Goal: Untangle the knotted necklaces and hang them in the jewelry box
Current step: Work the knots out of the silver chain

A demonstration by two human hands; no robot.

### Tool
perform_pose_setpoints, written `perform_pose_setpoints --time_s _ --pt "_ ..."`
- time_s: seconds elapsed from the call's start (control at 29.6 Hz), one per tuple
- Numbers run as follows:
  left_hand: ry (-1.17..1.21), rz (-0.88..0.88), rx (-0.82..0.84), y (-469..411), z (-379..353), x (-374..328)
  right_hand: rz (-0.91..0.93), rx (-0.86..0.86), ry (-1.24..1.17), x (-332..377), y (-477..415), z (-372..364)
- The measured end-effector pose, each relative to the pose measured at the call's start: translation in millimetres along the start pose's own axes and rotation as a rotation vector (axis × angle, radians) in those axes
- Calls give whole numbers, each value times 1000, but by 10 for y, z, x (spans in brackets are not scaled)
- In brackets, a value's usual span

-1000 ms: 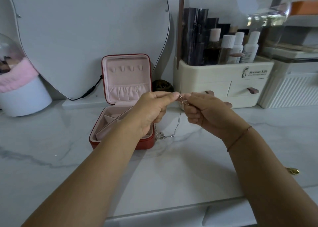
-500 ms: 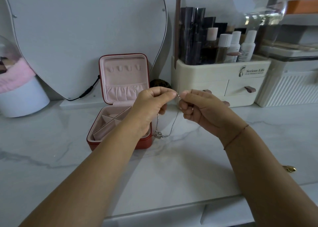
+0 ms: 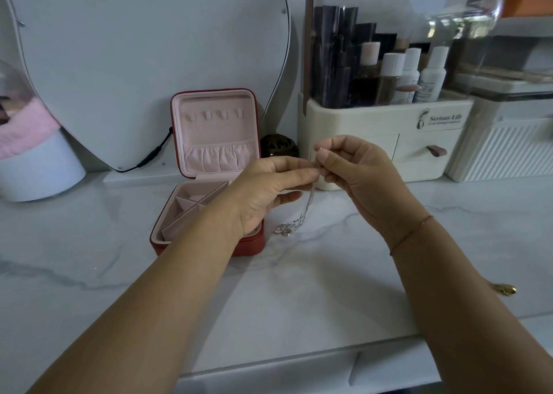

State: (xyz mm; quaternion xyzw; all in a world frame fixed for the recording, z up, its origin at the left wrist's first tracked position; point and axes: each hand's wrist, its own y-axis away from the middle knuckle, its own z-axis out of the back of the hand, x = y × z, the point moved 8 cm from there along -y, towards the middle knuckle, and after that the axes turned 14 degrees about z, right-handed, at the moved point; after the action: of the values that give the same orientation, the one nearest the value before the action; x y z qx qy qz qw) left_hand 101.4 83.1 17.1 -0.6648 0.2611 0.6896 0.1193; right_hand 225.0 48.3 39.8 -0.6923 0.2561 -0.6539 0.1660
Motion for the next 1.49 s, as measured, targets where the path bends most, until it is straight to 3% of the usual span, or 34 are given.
perform_pose_setpoints --time_s 0.41,0.61,0.84,1.01,1.22,1.49 --pt "-89 -174 -197 59 72 -124 6 11 70 26 11 -30" --pt "298 22 71 -19 -30 -10 49 18 139 49 5 -65" --pt "188 -29 -37 -37 62 -36 40 106 214 24 24 -94" --pt "308 -25 5 -40 112 -56 23 131 337 -38 25 -78" --pt "510 -32 50 -12 179 -112 -2 -60 307 -85 -10 111" --pt "591 -146 128 58 199 -247 -73 21 359 -201 5 76"
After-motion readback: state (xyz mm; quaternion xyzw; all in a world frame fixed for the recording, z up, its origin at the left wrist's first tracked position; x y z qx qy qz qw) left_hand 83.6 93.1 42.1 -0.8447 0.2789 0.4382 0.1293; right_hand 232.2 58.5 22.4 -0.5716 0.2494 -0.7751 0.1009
